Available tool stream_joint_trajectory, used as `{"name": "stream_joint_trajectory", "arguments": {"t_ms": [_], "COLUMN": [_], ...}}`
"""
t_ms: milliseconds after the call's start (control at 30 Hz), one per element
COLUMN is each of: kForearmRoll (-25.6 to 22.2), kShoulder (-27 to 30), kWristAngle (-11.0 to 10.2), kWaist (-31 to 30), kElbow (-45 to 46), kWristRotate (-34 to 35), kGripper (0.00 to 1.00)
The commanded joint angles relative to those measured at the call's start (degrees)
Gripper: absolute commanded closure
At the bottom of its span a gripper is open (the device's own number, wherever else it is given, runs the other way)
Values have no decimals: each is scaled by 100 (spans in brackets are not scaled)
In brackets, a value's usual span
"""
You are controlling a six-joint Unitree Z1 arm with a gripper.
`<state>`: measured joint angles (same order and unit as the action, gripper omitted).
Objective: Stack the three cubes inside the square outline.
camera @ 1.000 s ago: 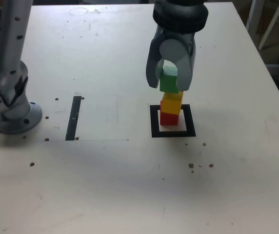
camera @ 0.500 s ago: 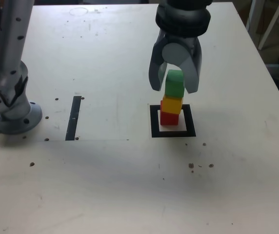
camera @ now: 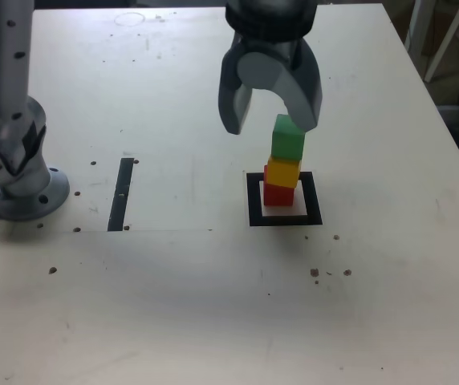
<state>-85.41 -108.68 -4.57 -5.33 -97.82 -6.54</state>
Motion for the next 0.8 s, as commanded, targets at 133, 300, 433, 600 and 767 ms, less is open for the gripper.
{"name": "stream_joint_trajectory", "arguments": {"t_ms": [133,300,433,600,767], "kForearmRoll": [21,223,529,983,1553], "kShoulder": [701,1181,1410,1587,1660], "kWristAngle": [-86,-149,-129,-110,-23], "kWaist": [5,6,6,5,5], "kElbow": [997,1984,2634,3360,4137], "kWristRotate": [340,665,774,857,935], "kGripper": [0,0,0,0,0]}}
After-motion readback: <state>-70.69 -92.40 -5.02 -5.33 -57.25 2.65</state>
